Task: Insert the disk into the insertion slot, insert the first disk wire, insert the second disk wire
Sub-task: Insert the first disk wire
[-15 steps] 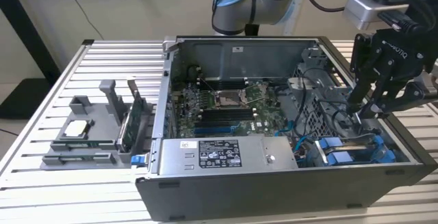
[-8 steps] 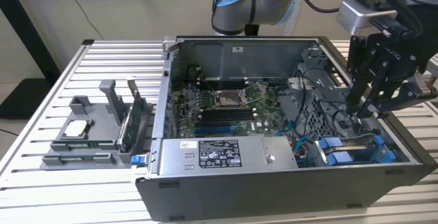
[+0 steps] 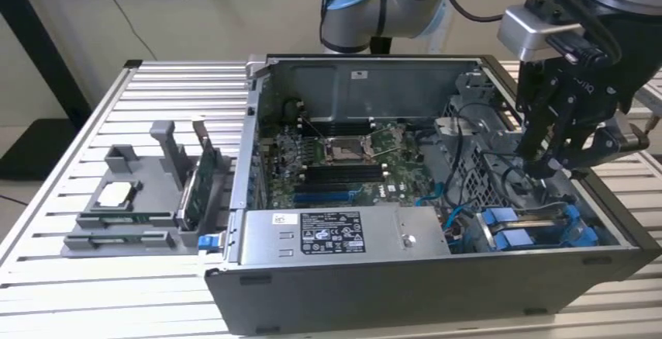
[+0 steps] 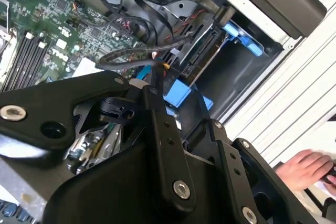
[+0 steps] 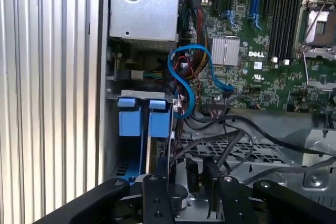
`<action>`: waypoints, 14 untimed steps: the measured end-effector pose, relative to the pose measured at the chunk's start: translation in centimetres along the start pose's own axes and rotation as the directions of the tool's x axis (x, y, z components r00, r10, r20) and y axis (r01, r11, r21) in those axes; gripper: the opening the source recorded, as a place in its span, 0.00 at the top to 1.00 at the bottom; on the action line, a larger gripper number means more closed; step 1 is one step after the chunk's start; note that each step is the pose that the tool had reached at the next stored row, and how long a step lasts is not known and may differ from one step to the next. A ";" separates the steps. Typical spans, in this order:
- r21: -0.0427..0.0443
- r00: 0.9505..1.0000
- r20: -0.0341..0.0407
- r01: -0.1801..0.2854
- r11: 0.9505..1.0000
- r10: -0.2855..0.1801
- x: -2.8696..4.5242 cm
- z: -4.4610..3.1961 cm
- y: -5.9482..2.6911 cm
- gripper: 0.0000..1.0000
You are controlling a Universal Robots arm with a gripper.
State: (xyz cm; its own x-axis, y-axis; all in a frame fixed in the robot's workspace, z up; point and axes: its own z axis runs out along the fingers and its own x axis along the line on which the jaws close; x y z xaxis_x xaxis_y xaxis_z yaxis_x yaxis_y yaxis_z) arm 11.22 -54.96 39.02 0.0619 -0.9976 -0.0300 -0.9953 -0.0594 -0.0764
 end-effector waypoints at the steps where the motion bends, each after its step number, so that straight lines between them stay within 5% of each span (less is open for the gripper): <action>1: 0.003 1.000 0.000 0.003 1.000 -0.003 0.00 0.02 0.00 0.60; 4: 0.011 1.000 0.000 0.014 1.000 -0.014 -0.01 0.03 0.01 0.69; 8: 0.021 1.000 0.000 0.023 1.000 -0.023 -0.02 0.08 0.01 0.69; 14: 0.024 1.000 0.001 0.023 0.999 -0.023 -0.02 0.12 0.17 0.71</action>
State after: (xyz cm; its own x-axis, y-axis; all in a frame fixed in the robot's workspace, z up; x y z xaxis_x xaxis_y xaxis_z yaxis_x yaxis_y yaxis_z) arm 11.06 -54.95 38.89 0.0849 -0.9960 -0.0290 -0.9915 -0.0816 -0.1008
